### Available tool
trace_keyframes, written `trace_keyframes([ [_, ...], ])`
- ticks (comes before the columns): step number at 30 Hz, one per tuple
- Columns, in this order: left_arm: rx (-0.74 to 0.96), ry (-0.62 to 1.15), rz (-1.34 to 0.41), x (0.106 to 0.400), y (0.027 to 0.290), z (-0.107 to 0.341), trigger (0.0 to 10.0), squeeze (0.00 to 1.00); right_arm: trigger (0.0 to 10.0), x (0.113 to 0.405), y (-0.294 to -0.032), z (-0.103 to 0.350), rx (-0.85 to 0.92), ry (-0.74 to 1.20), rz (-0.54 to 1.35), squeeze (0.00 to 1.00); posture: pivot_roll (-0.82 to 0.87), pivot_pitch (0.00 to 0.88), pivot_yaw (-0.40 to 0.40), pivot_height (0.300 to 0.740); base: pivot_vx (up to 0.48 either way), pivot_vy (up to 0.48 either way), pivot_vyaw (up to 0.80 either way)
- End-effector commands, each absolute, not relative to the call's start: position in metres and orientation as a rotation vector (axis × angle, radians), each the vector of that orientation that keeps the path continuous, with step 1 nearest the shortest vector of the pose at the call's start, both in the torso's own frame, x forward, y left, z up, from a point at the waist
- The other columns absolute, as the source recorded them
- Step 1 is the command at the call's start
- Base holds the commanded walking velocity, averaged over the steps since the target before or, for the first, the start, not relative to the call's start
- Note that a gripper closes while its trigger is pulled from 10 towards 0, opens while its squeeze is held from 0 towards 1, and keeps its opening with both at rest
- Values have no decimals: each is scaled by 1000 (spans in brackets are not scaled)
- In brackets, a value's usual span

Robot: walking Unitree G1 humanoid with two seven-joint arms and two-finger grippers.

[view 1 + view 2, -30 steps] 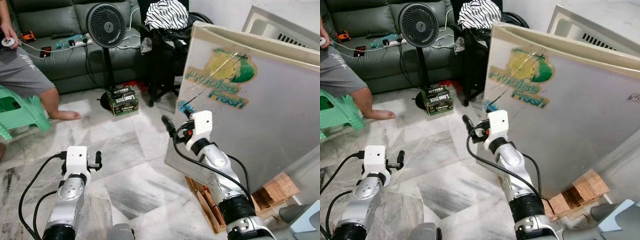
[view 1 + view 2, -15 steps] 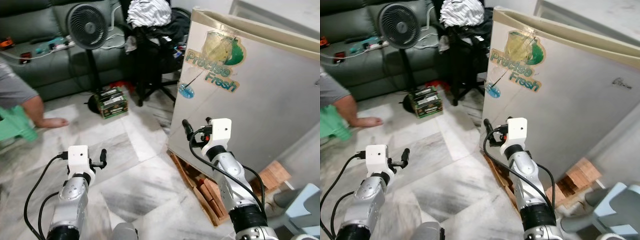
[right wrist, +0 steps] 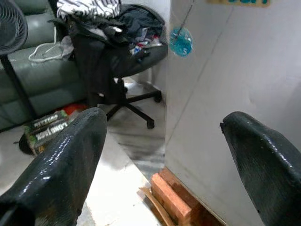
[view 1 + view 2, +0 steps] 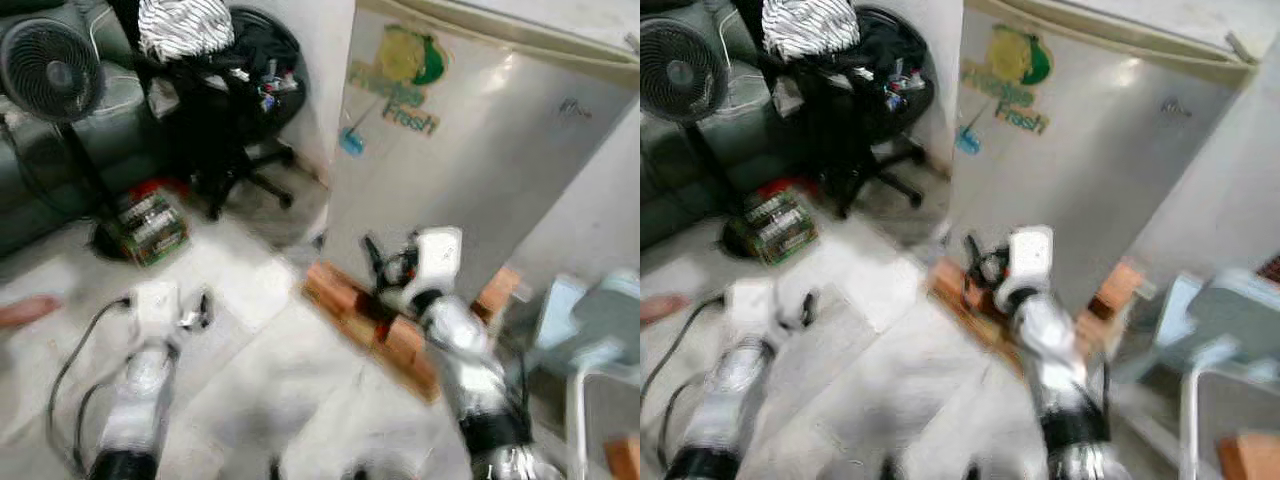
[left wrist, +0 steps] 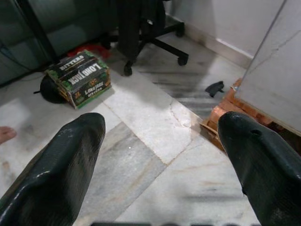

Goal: Restocking fridge

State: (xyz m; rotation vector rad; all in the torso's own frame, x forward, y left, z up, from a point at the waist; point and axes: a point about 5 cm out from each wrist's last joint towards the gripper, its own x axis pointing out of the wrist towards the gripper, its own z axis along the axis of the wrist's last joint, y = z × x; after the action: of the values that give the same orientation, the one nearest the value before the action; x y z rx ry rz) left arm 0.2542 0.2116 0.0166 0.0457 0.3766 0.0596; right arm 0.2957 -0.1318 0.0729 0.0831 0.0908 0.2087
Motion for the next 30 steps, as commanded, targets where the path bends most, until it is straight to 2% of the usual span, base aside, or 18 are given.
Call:
trace_keyframes([
  [1,68,373,87,253,223,21,10000,0,10000,298,-125,79,91,78,214,0,99,0,-15,740,0,480,0],
  [5,60,378,79,250,223,19,10000,0,10000,293,-133,72,136,105,166,0,99,0,-20,740,0,480,0],
  [10,32,370,43,250,217,20,10000,0,10000,292,-151,69,108,122,71,0,96,0,-24,740,0,480,0],
  [16,37,362,29,251,213,20,10000,0,10000,292,-156,71,48,130,17,0,89,0,-24,740,0,480,0],
  [19,34,351,26,252,213,22,10000,0,10000,292,-155,73,-36,93,27,0,88,0,-24,740,0,480,0],
  [20,21,323,3,254,213,26,10000,0,10000,290,-151,72,26,90,64,0,88,0,-24,740,0,480,0],
  [24,28,301,-25,256,215,30,10000,0,10000,290,-152,73,-10,81,61,0,87,0,-24,740,0,464,0],
  [27,61,251,-5,258,219,35,10000,0,10000,289,-150,76,39,82,95,0,87,0,-26,740,97,425,0],
  [28,49,264,26,258,221,34,10000,0,10000,290,-150,77,59,80,94,0,86,0,-26,740,0,0,0],
  [29,-37,374,90,258,225,27,10000,0,10000,291,-150,78,84,81,88,0,87,0,-25,740,0,0,0],
  [30,-70,398,96,258,225,26,10000,0,10000,292,-150,79,86,81,86,0,87,0,-25,740,0,0,0],
])
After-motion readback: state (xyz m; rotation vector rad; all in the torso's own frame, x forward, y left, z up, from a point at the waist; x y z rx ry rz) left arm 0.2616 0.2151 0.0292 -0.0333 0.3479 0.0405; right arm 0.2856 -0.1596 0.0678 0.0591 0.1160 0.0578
